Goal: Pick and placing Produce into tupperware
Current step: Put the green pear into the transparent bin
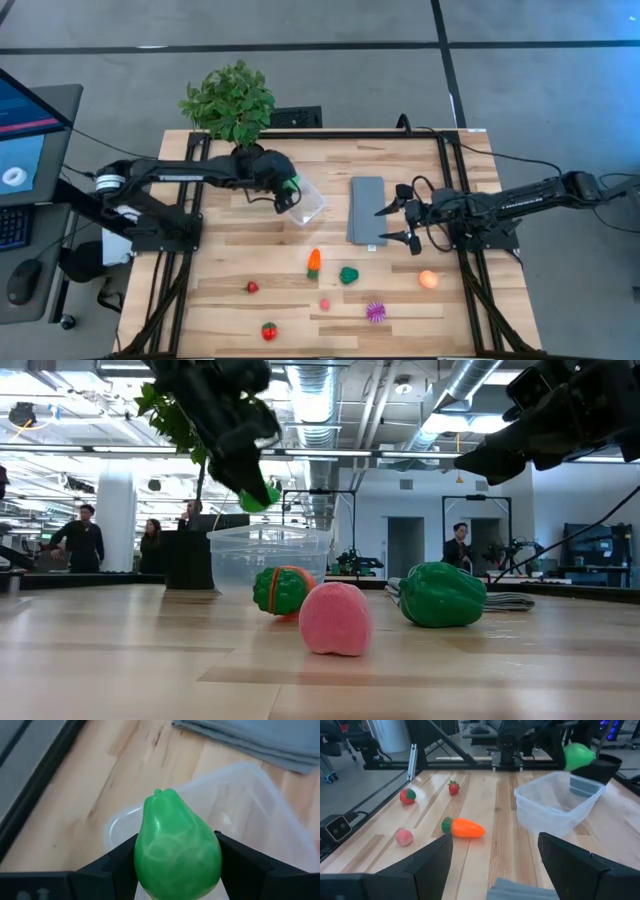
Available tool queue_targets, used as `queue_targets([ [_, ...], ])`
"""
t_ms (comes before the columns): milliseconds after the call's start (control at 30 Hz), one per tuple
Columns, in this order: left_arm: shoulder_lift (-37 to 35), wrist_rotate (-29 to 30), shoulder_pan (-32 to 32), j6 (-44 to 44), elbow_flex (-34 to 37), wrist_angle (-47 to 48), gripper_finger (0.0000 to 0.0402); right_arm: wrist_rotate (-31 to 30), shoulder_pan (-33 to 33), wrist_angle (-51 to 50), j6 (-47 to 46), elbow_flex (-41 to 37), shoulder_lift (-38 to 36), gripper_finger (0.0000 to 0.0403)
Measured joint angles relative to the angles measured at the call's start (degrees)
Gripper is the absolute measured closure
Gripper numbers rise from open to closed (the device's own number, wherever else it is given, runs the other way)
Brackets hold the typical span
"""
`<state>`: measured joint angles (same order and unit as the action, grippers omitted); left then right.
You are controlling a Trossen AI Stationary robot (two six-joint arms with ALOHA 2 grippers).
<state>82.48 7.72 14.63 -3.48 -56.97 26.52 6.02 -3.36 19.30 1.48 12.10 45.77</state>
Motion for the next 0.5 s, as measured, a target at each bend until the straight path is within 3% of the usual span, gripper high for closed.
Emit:
queue_targets([
  [267, 6.8, -3.0, 2.0, 2.0, 0.0, -3.6, 0.0184, 0.0, 0.0, 0.0, 0.0, 0.0, 3.2, 0.0085],
  [500, 7.7, -4.4, 3.1, 3.1, 0.0, -4.2, 0.0184, 0.0, 0.0, 1.4, 0.1, 0.0, 6.0, 0.0085],
])
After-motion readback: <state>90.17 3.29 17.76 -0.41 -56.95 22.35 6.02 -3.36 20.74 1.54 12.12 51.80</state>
